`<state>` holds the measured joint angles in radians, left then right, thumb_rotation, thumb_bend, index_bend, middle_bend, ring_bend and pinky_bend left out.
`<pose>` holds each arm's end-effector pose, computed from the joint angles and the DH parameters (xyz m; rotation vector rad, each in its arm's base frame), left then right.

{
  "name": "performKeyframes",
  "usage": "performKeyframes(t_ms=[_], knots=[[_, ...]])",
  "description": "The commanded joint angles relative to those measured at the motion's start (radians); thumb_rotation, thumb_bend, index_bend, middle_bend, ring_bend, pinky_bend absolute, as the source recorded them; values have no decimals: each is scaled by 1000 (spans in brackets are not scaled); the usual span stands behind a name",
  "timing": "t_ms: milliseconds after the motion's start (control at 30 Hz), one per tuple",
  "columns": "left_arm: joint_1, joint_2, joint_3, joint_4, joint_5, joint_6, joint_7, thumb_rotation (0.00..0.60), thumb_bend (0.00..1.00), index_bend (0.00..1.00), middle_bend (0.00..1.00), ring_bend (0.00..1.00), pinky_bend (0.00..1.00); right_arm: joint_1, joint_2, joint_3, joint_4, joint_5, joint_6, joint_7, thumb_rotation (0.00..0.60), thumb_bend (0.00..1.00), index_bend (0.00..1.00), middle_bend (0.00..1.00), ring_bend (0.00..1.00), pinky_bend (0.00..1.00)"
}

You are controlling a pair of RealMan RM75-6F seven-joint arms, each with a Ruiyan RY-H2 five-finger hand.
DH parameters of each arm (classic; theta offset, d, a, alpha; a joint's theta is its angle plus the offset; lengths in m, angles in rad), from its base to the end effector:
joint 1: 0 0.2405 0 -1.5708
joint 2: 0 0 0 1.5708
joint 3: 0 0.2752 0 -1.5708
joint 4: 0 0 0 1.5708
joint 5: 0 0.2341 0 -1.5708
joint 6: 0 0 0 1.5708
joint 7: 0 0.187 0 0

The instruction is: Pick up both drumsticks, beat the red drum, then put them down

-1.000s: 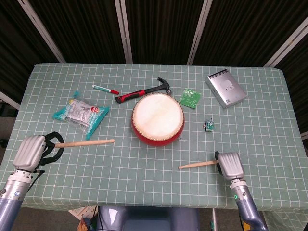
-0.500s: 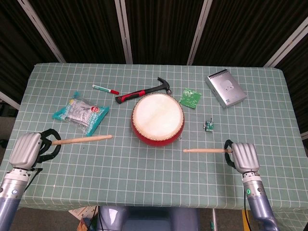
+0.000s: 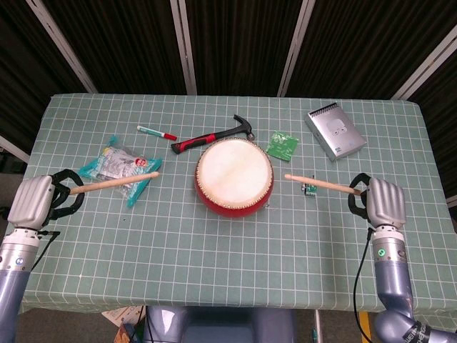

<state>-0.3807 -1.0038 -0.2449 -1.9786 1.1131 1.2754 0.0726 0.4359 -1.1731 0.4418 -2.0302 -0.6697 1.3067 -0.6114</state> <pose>-0.2221 0.3340 0.1562 -1.3155 -1.1181 -1.1164 -0.2149 -0.3610 0.1282 1.1982 -1.1388 0.8164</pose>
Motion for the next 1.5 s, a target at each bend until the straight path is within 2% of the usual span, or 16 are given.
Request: performKeyframes(t_ms=[33,333,567,767,1000,1300,1400,1500], knots=[[-40,-19,-41,39,-59,-37,-13,600,511,757,1000,1000,1000,83,-24,41,10,96,22,-56,600,608,934,1000,1000,994],[-143,-96,-102,152,-164,-121,3,600,511,759,1000,1000,1000,192,-94,41,115,185,8,-103,600,607,934,1000,1000,995],[-231,-161,-109,261,-215,-203,54,600,511,760,1000,1000,1000,240,-126,34,199,244,-17,-100,600,607,934,1000,1000,995],[-276,-190,-122,291,-243,-227,83,600,511,760,1000,1000,1000,249,-133,27,246,255,-41,-73,600,608,934,1000,1000,995],[-320,-199,-146,282,-270,-238,109,600,511,760,1000,1000,1000,238,-129,42,248,192,-58,28,600,607,934,1000,1000,994],[-349,-181,-170,252,-293,-229,132,600,511,759,1000,1000,1000,235,-175,175,262,183,-77,293,600,607,933,1000,1000,994],[-351,-173,-177,246,-292,-224,128,600,511,759,1000,1000,1000,244,-195,175,276,199,-97,319,600,607,934,1000,1000,995],[-352,-160,-180,241,-293,-222,125,600,511,759,1000,1000,1000,266,-239,140,302,204,-116,317,600,607,934,1000,1000,994]])
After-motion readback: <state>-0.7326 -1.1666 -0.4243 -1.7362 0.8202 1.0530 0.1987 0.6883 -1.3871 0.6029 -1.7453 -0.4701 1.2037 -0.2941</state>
